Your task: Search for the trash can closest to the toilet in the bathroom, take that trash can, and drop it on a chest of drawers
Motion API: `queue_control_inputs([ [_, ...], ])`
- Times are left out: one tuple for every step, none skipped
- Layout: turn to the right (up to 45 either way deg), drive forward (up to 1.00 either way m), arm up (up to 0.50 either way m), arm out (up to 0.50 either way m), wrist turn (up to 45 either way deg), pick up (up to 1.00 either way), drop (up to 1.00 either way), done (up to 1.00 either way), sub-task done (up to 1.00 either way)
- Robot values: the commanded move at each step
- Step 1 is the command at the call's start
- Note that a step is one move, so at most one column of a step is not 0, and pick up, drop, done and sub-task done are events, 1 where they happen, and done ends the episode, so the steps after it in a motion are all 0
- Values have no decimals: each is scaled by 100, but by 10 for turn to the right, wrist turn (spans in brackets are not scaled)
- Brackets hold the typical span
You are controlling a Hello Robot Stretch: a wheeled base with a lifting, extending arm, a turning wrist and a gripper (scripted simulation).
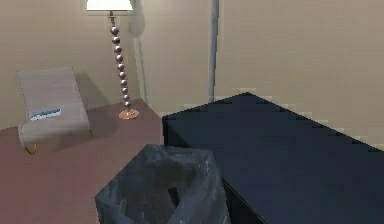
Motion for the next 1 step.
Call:
queue_control_inputs([
  [0,0,0,30,0,0,0,0,0],
])
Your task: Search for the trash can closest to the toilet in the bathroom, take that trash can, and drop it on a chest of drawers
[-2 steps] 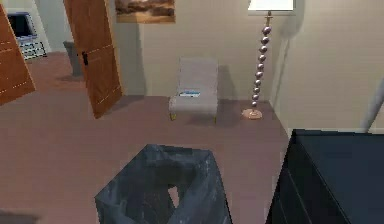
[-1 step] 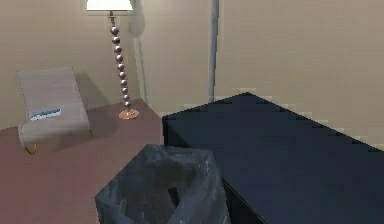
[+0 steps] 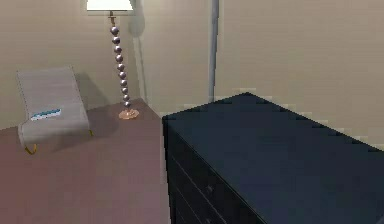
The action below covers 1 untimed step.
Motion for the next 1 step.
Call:
queue_control_inputs([
  [0,0,0,0,390,0,0,0,0],
])
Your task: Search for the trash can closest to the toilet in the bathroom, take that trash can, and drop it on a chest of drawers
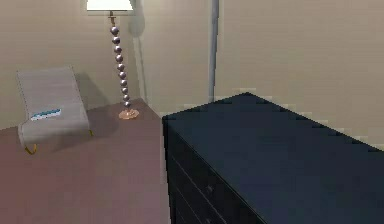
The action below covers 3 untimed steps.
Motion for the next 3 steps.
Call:
queue_control_inputs([
  [0,0,-12,0,0,0,0,0,0],
  [0,0,0,0,0,0,100,0,0],
  [0,0,10,0,0,0,0,0,0],
])
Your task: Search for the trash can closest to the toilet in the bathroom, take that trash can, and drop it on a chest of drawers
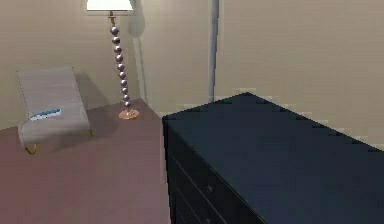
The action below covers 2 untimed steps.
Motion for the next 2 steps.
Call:
queue_control_inputs([
  [0,0,0,-8,0,0,0,0,0],
  [0,0,0,0,0,0,0,100,0],
])
